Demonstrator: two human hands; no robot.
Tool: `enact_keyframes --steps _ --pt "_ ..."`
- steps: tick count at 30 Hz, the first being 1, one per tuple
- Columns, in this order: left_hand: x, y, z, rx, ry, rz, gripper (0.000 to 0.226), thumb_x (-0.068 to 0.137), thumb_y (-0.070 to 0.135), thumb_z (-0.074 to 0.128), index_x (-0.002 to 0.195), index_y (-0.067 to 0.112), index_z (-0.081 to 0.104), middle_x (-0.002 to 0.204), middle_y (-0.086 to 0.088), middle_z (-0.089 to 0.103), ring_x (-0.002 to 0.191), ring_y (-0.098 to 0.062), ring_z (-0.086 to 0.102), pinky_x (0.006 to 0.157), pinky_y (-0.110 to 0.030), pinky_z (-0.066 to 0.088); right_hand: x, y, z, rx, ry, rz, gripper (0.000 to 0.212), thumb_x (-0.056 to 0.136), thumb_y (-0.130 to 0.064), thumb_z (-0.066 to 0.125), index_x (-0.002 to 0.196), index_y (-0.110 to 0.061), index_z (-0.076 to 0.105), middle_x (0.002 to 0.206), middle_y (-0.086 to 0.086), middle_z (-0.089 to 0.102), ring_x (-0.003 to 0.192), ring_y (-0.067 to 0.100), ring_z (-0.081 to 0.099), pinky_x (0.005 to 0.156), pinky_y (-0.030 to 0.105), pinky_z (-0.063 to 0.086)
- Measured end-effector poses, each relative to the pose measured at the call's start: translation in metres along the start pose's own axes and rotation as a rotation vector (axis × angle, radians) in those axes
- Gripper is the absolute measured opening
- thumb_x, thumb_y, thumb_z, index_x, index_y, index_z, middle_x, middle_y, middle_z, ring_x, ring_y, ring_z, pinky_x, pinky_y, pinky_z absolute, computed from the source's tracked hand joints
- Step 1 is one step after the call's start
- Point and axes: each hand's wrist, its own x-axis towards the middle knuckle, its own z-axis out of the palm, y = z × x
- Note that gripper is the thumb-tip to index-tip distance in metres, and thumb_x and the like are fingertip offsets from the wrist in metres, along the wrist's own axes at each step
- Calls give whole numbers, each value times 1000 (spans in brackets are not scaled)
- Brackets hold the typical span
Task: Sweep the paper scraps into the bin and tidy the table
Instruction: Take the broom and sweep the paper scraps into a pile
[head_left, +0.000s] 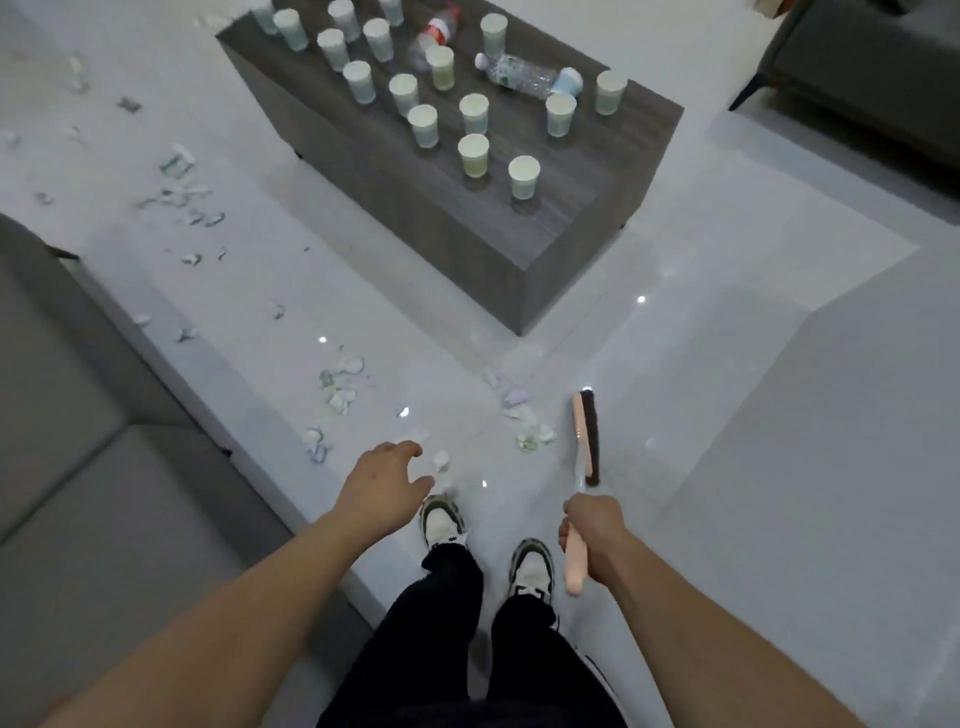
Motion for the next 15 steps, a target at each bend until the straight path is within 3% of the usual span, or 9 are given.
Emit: enact_keyframes --steps 4,8,15 --pt "-14 -47 -13 5 13 -67 49 88 41 58 132 20 52 128 -5 56 113 -23 53 91 -32 41 -19 -14 50 -26 -160 25 12 93 0 50 82 -3 49 55 9 44 31 15 36 35 18 32" --pt "-7 -93 -30 -23 51 -104 48 89 39 60 132 19 53 127 -8 57 115 -26 52 95 -33 40 -34 -27 89 -11 -261 37 4 98 -8 50 95 -6 47 60 8 43 40 13 36 32 19 32" --pt "1 -176 -44 -138 5 -185 48 90 34 58 134 18 51 130 -9 53 119 -26 50 97 -34 41 -79 25 205 63 -42 119 23 96 -2 43 73 -4 45 58 9 39 44 20 36 34 18 34"
